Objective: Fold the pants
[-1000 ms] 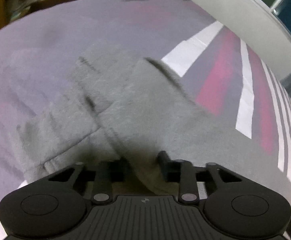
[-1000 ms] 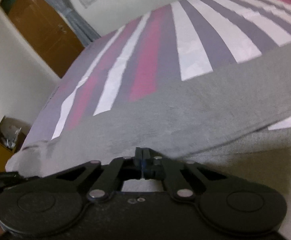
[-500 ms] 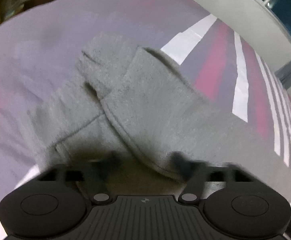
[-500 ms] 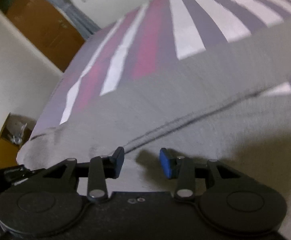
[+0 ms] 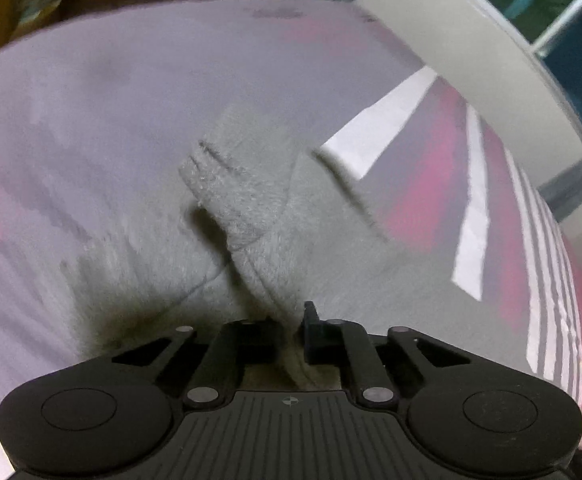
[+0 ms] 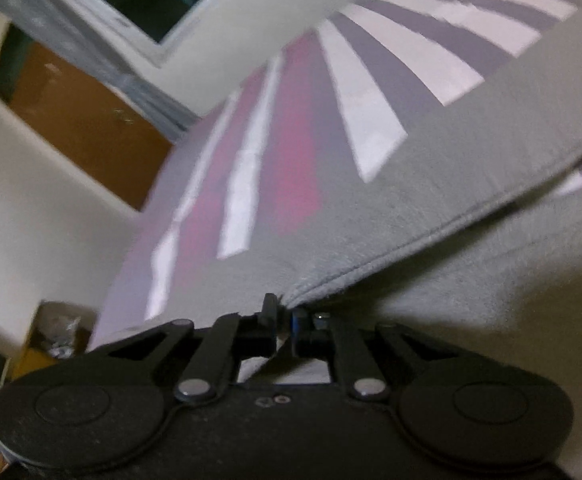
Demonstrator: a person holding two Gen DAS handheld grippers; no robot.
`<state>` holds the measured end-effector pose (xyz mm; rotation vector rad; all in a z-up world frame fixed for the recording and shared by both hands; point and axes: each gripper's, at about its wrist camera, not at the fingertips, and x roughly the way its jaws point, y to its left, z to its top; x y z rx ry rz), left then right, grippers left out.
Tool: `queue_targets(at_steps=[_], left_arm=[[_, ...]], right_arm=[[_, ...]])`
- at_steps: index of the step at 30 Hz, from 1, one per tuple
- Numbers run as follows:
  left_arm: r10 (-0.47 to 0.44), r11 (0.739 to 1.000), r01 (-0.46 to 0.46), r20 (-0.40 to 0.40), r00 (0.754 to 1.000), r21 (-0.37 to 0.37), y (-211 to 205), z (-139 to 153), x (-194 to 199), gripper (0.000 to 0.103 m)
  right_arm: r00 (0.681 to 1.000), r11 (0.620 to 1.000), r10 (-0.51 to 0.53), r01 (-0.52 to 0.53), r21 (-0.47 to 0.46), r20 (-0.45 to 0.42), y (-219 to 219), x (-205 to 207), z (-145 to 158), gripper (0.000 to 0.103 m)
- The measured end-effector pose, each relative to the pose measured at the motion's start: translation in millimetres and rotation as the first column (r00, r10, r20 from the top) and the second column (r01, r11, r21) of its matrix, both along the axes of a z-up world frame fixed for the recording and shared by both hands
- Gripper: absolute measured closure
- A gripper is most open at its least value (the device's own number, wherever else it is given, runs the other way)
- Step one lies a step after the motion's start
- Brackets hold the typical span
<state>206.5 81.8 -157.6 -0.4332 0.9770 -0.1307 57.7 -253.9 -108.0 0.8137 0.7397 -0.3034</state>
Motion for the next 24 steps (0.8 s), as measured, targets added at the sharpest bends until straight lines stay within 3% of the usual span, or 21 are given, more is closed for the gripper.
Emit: queue_targets(at_steps=[4,6,9,11,13,15,20,24], left_arm=[[-0.023,1.000,0.024,0.058,0.998,-0.017,19.4,30.0,-26.6,0.094],[-0.034,0.999,0.034,0.065,0.997,-0.006,34.0,34.0,-43.3,0.094],[-0.049,0.997,0.047,0.027,0.998,0.062,49.3,11.4,-55.2,0.094],[-0.003,0.999,0.005,-0.035,0.999,0.049,61.9,-16.1,-58.8,0.094],[-0.001,0.999,0.002,-0.034,0.999,0.040,64.3,-27.0,-61.4,0.094],[-0.011,0.997,0.013,-0.024,1.000,0.075,57.5,-21.6,-60.2,0.094],[-0.018,0.999,0.018,0.015,1.000,0.046,70.2,-0.4,-61.4,0.094],[0.014,1.000,-0.014,-0.017,1.000,0.026,75.4,-11.5,-51.1,0.094]], right_arm=[[0.994,0.995,0.095,-0.093,-0.035,0.051,18.4,-20.3,36.6,0.097],[0.991,0.991,0.128,-0.126,-0.035,0.049,28.1,-34.2,40.1,0.097],[0.985,0.985,0.168,-0.170,-0.039,-0.047,42.6,-49.5,17.3,0.097],[0.979,0.987,0.160,-0.157,0.028,-0.128,47.6,-56.7,-16.1,0.097],[0.968,0.986,0.166,-0.169,0.001,-0.189,57.6,-66.0,-32.2,0.097],[0.973,0.989,0.145,-0.146,0.011,-0.181,57.8,-70.5,-32.6,0.097],[0.977,0.981,0.178,-0.185,-0.059,-0.115,71.4,-76.4,-0.7,0.097],[0.971,0.985,0.169,-0.172,-0.003,-0.168,69.0,-77.2,-19.0,0.097]])
